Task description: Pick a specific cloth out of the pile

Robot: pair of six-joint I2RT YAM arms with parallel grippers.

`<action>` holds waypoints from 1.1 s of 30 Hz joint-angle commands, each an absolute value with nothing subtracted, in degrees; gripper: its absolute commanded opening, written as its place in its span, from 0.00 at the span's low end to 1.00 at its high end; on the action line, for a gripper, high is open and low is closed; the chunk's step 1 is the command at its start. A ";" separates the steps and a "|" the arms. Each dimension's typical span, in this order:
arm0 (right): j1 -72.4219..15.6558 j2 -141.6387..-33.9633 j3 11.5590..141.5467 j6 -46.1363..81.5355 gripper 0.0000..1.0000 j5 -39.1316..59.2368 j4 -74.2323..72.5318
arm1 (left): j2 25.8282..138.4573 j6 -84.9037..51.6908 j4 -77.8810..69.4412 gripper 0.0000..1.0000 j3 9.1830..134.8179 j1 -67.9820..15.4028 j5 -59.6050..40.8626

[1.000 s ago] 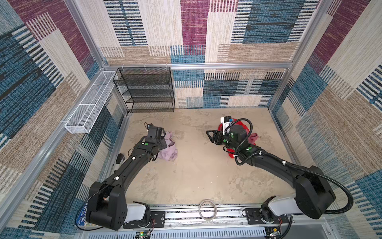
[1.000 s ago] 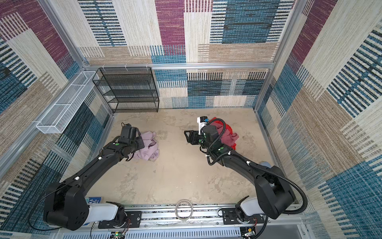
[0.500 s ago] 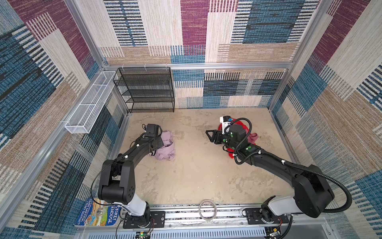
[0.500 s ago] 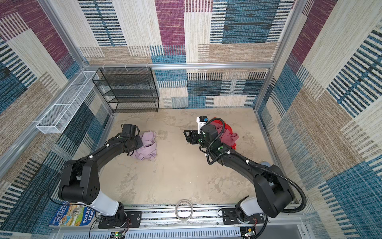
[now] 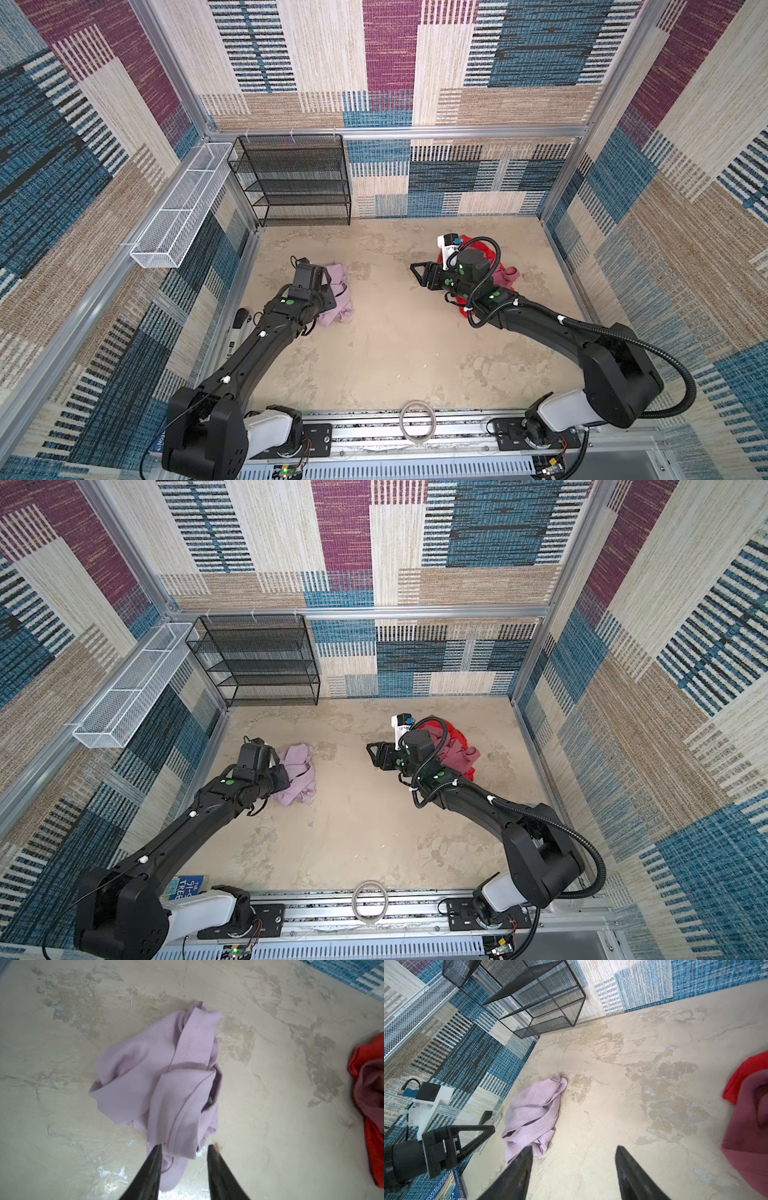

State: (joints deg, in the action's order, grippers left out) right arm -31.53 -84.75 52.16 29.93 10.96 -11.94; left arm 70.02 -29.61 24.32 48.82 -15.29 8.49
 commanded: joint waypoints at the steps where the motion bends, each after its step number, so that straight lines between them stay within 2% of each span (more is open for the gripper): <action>1: -31.65 -84.99 52.73 30.67 0.66 12.13 -15.24 | 69.78 -29.83 24.28 0.40 47.95 -15.82 7.69; 8: -31.64 -84.38 53.04 30.16 0.66 11.29 -14.29 | 75.49 -29.79 19.74 0.37 49.61 -15.06 5.81; 11: -31.64 -84.06 52.94 29.78 0.66 10.54 -13.93 | 79.82 -30.18 17.68 0.32 50.42 -14.01 5.22; 22: -31.64 -86.41 55.69 28.74 0.67 10.41 -12.77 | 91.90 -31.02 10.85 0.28 53.10 -5.85 1.98; 33: -31.64 -90.86 59.87 28.40 0.67 10.74 -11.78 | 103.05 -31.39 10.83 0.26 62.01 2.94 -1.25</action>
